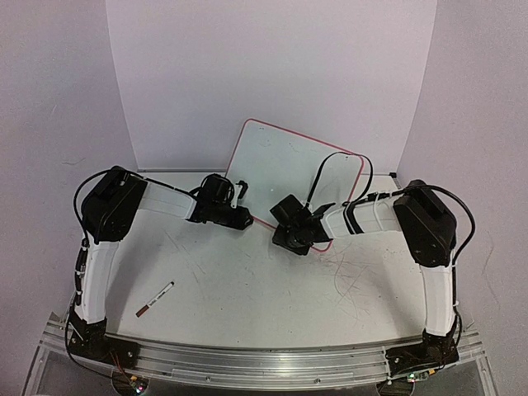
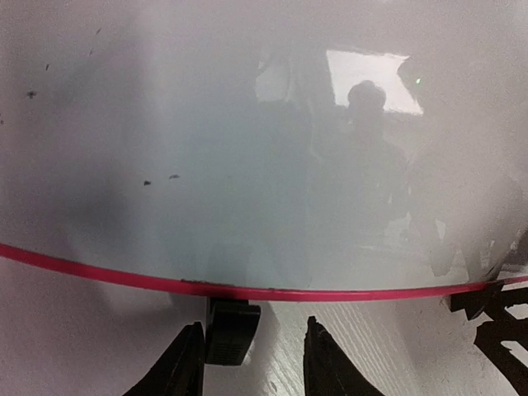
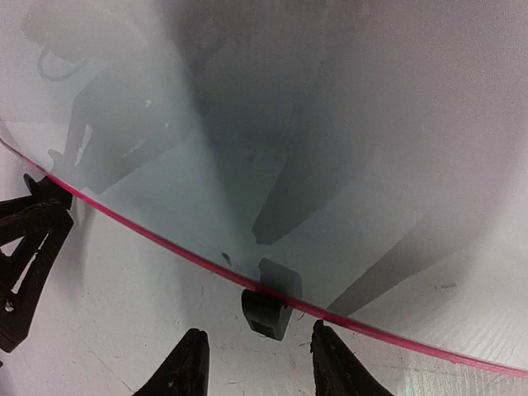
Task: Write a sentence on the whiteboard
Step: Pick up the whiteboard stand from the center of the board.
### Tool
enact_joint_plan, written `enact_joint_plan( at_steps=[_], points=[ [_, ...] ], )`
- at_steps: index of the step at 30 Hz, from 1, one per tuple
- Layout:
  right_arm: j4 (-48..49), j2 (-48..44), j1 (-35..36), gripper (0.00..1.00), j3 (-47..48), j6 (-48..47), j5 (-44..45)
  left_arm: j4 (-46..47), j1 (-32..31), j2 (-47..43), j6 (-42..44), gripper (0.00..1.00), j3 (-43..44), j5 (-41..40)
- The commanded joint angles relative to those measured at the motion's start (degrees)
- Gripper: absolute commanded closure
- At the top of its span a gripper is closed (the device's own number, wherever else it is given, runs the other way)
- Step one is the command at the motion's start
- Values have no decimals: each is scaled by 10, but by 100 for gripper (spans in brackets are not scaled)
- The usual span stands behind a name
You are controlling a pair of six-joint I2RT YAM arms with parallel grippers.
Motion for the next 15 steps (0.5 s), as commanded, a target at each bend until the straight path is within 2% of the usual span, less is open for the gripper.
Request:
enact_joint_plan(
  at_steps=[1, 7, 15],
  points=[
    [-10, 23, 3, 59, 31, -11, 54, 0, -1, 18, 20, 65, 36, 2],
    [-16, 41, 3, 62, 50, -33, 81, -5, -3, 23, 26, 78, 40, 3],
    [-18, 33, 3, 75, 40, -79, 102, -5, -35, 2, 31, 93, 18, -39]
  ],
)
